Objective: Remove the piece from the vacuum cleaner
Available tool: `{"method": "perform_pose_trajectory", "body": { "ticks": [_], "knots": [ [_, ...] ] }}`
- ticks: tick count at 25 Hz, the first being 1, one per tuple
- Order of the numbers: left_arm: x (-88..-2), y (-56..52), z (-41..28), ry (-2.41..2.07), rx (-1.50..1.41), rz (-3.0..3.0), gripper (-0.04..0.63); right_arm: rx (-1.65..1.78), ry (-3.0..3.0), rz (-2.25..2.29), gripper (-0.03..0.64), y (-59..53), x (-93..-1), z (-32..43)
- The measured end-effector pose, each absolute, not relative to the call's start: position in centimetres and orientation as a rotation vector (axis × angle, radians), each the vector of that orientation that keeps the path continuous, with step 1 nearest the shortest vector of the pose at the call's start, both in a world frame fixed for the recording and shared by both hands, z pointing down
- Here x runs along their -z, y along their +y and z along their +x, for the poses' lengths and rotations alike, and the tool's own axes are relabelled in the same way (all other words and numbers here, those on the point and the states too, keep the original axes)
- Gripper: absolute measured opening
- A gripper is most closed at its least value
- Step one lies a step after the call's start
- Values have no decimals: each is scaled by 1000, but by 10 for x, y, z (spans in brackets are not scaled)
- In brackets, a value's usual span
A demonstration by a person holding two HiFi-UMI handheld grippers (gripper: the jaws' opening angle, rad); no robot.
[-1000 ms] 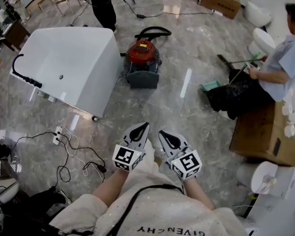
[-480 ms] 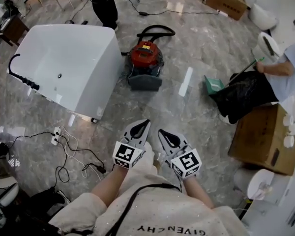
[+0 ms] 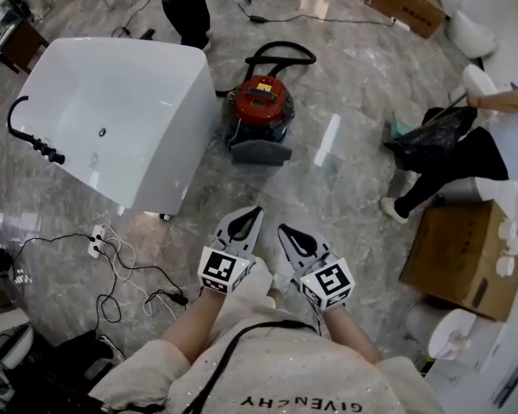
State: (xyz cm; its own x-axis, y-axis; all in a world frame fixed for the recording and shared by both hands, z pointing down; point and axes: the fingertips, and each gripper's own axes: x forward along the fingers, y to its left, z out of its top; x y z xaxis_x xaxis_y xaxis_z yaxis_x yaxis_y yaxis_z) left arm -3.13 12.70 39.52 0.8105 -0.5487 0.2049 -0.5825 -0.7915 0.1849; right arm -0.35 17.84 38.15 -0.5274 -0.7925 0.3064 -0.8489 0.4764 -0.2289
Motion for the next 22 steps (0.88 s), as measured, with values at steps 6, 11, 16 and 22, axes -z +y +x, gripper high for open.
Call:
{"method": "perform_pose_trajectory", "body": {
  "ticks": [6,11,16,22],
  "knots": [
    [-406,93,-34,-864,-221,2742,20,-560,-2556,1422,14,142,-391,-2],
    [-418,81,-27,-803,-249,2725,20,-559,-2548,1416,14,115,-402,7],
    [-427,66,-18,-803,-259,2717,20,-593,-2534,1431,14,99,-412,20],
    [-444,35,-5,-838,-285,2695,20,-627,-2548,1389,14,68,-434,33]
  ]
}}
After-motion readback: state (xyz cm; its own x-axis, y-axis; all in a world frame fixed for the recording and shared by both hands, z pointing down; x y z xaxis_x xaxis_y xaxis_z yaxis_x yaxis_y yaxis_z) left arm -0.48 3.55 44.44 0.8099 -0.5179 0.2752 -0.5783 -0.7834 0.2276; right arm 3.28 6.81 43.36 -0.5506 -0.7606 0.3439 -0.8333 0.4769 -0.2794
